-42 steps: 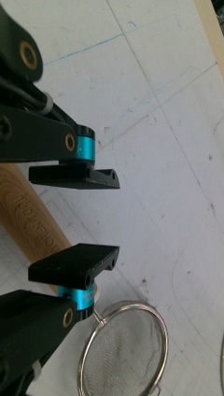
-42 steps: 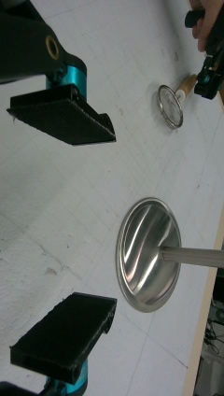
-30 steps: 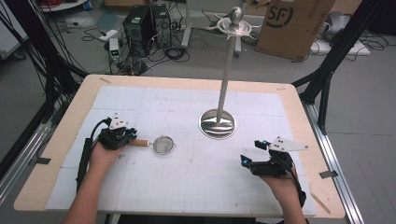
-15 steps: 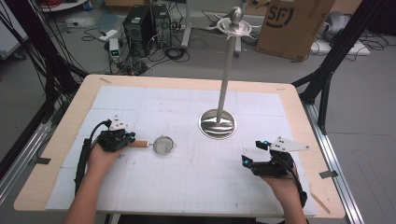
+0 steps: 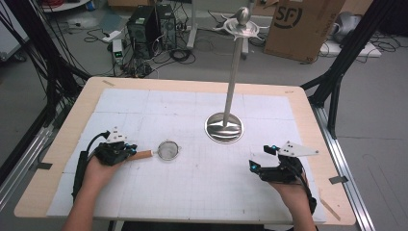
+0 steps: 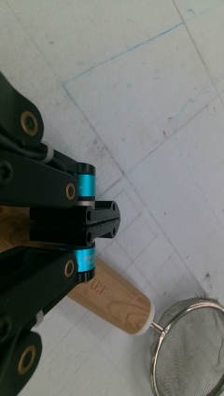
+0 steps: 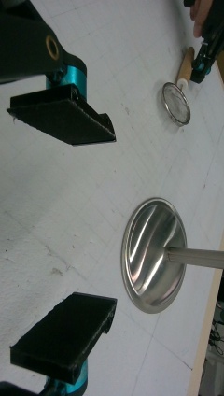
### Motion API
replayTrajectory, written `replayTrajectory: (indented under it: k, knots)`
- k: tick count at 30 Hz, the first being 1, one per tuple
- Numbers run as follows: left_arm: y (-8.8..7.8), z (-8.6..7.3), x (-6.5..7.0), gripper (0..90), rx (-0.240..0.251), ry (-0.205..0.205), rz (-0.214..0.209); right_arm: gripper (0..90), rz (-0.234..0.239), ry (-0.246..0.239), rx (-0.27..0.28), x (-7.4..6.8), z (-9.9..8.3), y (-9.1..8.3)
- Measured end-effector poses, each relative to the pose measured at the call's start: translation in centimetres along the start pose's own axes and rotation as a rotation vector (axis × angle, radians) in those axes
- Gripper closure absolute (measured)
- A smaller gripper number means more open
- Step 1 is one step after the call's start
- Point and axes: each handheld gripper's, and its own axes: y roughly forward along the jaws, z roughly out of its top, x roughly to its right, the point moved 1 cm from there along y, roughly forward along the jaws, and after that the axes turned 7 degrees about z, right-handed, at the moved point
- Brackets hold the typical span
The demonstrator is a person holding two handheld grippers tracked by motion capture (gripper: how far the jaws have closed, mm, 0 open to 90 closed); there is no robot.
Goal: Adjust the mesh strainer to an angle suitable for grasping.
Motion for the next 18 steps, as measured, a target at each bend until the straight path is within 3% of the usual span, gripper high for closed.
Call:
replayTrajectory:
  k: [7, 18]
  knots:
    - [-0.9, -0.8, 0.5, 89.6, 0.008, 0.005, -0.028, 16.1, -0.001, -0.004, -0.003, 0.0, 0.0, 0.0]
    - [-1.9, -1.3, 2.5, 89.6, 0.05, 0.002, -0.077, 16.1, -0.012, 0.006, 0.016, 0.3, 0.0, -0.7]
